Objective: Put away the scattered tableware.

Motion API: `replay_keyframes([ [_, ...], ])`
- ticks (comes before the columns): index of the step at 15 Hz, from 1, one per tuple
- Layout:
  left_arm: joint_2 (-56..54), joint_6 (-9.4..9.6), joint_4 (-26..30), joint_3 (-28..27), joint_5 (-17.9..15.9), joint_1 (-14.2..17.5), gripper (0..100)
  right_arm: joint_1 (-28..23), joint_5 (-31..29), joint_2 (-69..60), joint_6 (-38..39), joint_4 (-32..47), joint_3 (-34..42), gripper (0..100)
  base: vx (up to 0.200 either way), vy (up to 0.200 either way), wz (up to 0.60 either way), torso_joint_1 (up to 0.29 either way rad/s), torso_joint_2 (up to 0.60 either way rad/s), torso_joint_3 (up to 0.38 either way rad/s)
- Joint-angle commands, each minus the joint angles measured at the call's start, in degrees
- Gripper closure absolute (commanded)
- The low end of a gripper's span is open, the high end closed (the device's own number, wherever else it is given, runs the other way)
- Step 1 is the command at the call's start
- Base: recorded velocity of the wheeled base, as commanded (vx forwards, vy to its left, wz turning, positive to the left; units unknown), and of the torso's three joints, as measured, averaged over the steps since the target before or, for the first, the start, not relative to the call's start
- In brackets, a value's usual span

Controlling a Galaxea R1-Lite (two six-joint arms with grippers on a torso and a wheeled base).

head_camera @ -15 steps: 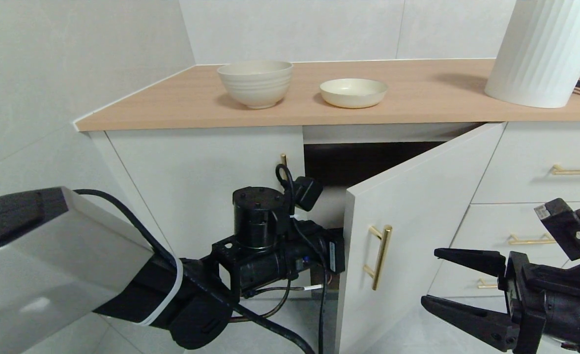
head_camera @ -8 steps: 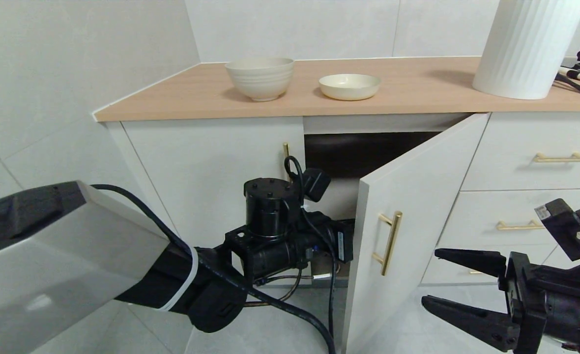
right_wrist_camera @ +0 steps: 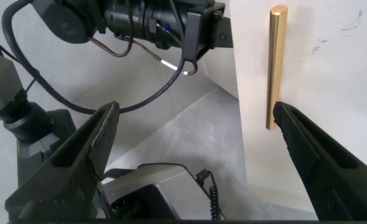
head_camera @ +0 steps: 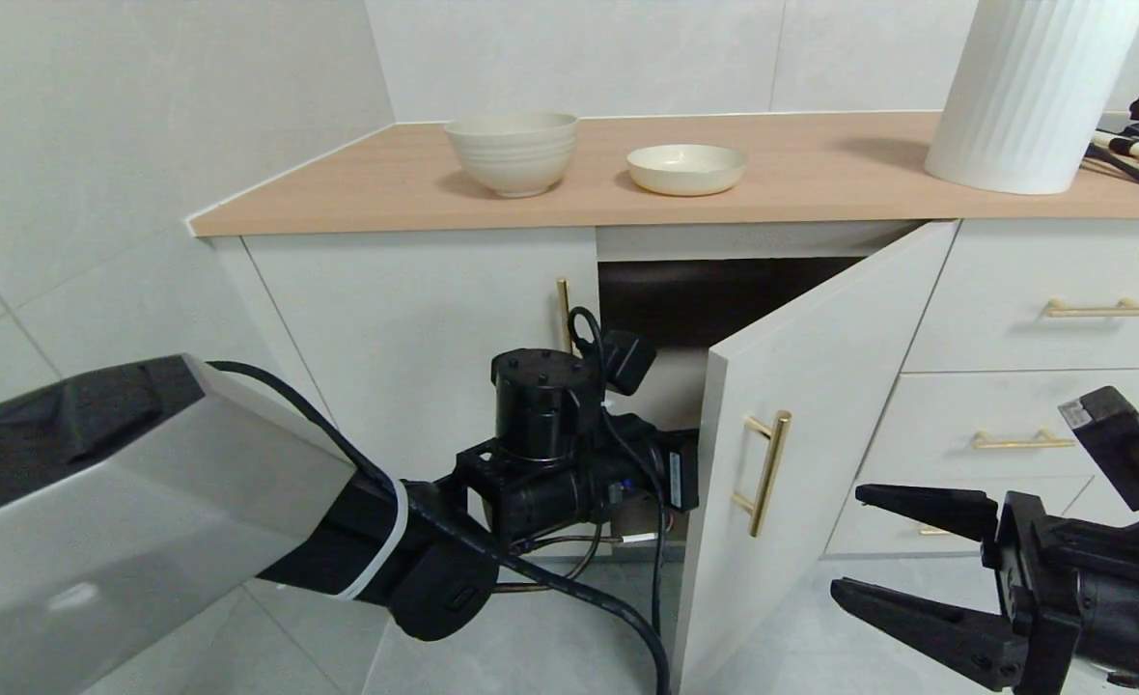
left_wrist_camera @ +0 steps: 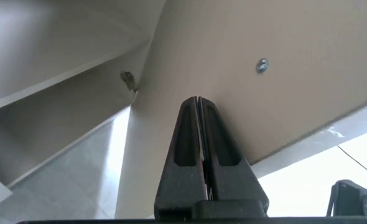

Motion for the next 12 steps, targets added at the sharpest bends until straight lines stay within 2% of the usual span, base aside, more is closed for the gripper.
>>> replay_keyframes([
  [1,0.66,-0.04,0.44,-1.10,0.01,0.00,100,0.03,0.01,-0.02,0.02,-0.02,0.03,0,-0.200,0.000,0.00,0.012,0.00,0.002],
  [6,2.07,-0.04,3.16,-4.97,-0.08,0.00,100,0.03,0.01,-0.20,0.02,-0.11,-0.06,0,0.000,0.000,0.00,0.000,0.00,0.000],
  [10,3.47,-0.04,3.16,-6.55,0.01,-0.17,100,0.03,0.01,-1.34,0.02,-0.20,-0.32,0,0.000,0.000,0.00,0.000,0.00,0.000],
  [12,3.65,-0.04,3.16,-6.99,0.01,-2.37,100,0.03,0.10,-3.01,0.02,-0.20,-0.50,0,0.000,0.000,0.00,0.000,0.00,0.000],
])
